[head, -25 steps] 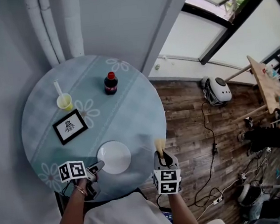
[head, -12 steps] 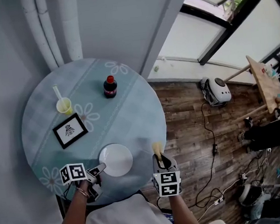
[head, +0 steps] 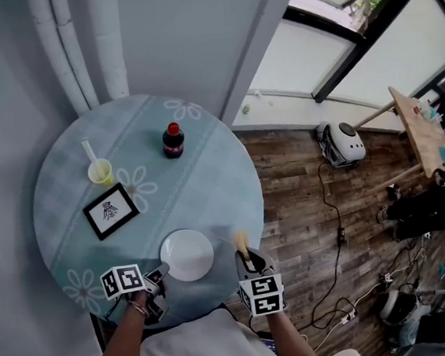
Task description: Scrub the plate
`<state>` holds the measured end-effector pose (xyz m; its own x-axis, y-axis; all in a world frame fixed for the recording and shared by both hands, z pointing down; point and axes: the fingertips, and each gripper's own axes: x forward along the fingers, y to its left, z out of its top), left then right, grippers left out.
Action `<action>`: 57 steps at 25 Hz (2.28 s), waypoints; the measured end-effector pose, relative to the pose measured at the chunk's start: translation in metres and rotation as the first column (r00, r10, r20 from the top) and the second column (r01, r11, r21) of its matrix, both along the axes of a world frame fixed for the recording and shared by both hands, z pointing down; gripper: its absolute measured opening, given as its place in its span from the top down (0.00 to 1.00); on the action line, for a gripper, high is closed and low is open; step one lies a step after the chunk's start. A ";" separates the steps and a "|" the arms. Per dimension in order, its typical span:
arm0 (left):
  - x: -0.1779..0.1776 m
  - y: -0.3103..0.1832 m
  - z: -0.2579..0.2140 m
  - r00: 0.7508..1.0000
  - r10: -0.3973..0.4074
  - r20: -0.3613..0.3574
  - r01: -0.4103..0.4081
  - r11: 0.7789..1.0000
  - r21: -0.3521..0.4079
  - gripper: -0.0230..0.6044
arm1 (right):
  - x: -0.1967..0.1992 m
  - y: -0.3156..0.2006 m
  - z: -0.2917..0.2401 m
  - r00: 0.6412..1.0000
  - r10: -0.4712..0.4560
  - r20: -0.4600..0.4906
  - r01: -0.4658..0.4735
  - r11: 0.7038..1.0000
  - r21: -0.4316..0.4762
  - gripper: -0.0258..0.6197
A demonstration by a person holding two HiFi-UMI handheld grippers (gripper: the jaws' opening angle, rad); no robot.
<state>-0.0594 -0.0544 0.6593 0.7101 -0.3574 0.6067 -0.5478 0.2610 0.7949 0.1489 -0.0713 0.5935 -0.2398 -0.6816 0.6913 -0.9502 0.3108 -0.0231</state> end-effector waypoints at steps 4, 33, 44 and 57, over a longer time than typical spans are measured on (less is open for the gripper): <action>0.001 0.000 -0.005 1.000 -0.004 0.014 0.003 0.999 0.050 0.92 | -0.006 0.003 0.001 1.000 -0.017 -0.001 0.017 1.000 -0.008 0.86; 0.012 -0.024 -0.152 0.994 0.110 -0.011 -0.085 0.827 0.556 0.94 | -0.025 -0.005 -0.074 0.999 -0.019 -0.034 0.025 0.981 0.195 0.86; 0.010 -0.031 -0.194 0.999 0.038 -0.011 -0.023 0.777 0.629 0.94 | -0.051 -0.026 -0.124 0.990 -0.089 -0.111 0.118 0.947 0.297 0.86; 0.019 -0.017 -0.230 0.994 0.105 -0.036 -0.049 0.701 0.711 0.94 | -0.077 -0.025 -0.131 0.954 -0.171 -0.246 0.242 0.924 0.297 0.86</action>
<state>-0.0402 -0.0715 0.4296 0.7838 -0.6035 0.1463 -0.4773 -0.4349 0.7636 0.0724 -0.0960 0.4627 -0.2719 -0.8257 0.4942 -0.8356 0.4573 0.3044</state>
